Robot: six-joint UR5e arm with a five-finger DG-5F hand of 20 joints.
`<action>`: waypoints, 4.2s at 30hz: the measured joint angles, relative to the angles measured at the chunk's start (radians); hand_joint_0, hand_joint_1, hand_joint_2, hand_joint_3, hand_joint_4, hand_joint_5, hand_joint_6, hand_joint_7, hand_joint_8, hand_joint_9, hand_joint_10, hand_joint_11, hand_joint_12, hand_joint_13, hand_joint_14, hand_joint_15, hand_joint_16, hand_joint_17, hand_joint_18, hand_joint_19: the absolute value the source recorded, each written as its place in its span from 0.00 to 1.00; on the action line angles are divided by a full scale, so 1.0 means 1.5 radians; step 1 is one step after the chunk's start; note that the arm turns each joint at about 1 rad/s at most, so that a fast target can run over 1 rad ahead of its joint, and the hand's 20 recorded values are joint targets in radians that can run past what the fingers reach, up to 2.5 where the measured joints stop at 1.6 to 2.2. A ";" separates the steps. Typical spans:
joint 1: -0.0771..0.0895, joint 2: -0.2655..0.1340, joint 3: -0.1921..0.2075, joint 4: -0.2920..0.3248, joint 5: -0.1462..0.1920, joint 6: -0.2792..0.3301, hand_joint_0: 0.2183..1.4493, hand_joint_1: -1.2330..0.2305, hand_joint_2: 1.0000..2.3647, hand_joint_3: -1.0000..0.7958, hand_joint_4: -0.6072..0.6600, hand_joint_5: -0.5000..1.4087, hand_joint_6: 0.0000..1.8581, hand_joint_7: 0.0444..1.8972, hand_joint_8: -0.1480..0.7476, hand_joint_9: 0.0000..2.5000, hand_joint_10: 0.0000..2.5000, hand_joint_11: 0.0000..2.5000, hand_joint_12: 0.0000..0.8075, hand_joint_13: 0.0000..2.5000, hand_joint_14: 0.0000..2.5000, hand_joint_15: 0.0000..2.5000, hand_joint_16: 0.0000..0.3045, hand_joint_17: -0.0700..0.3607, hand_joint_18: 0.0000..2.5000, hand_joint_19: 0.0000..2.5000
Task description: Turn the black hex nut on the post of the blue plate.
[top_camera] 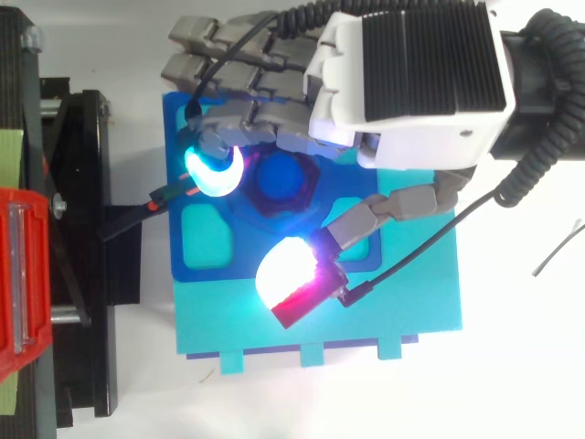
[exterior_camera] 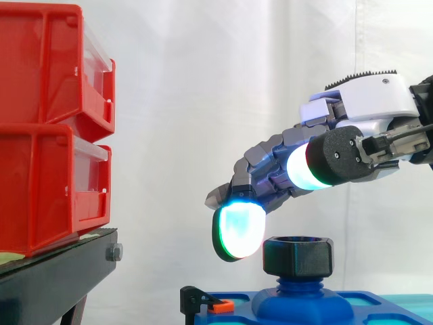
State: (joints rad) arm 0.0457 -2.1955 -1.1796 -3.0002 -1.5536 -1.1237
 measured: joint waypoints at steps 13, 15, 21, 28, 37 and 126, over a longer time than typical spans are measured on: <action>-0.009 0.000 0.000 -0.017 -0.009 -0.017 0.19 0.61 0.00 0.28 0.78 0.17 0.27 0.54 0.52 0.11 0.00 0.00 0.48 0.05 0.00 0.00 0.18 0.46 0.07 0.11; -0.010 0.000 0.000 -0.018 -0.010 -0.021 0.19 0.61 0.00 0.28 0.79 0.17 0.27 0.54 0.52 0.11 0.00 0.00 0.48 0.05 0.00 0.00 0.18 0.46 0.07 0.11; -0.015 0.000 0.000 -0.022 -0.019 -0.027 0.19 0.62 0.00 0.28 0.78 0.17 0.27 0.54 0.52 0.11 0.00 0.00 0.48 0.05 0.00 0.00 0.18 0.45 0.07 0.11; -0.024 0.000 0.000 -0.025 -0.036 -0.035 0.19 0.62 0.00 0.28 0.78 0.17 0.27 0.54 0.52 0.11 0.00 0.00 0.48 0.05 0.00 0.00 0.18 0.45 0.08 0.11; -0.035 0.000 0.000 -0.025 -0.048 -0.038 0.19 0.62 0.00 0.28 0.78 0.17 0.27 0.54 0.52 0.11 0.00 0.00 0.48 0.06 0.00 0.00 0.18 0.45 0.08 0.12; -0.015 -0.015 0.001 0.048 -0.022 -0.047 0.13 0.83 0.00 0.28 0.56 0.10 0.27 0.35 0.42 0.00 0.00 0.00 0.51 0.00 0.00 0.00 0.20 0.48 0.00 0.10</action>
State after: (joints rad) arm 0.0233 -2.2176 -1.1783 -2.9277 -1.5860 -1.1936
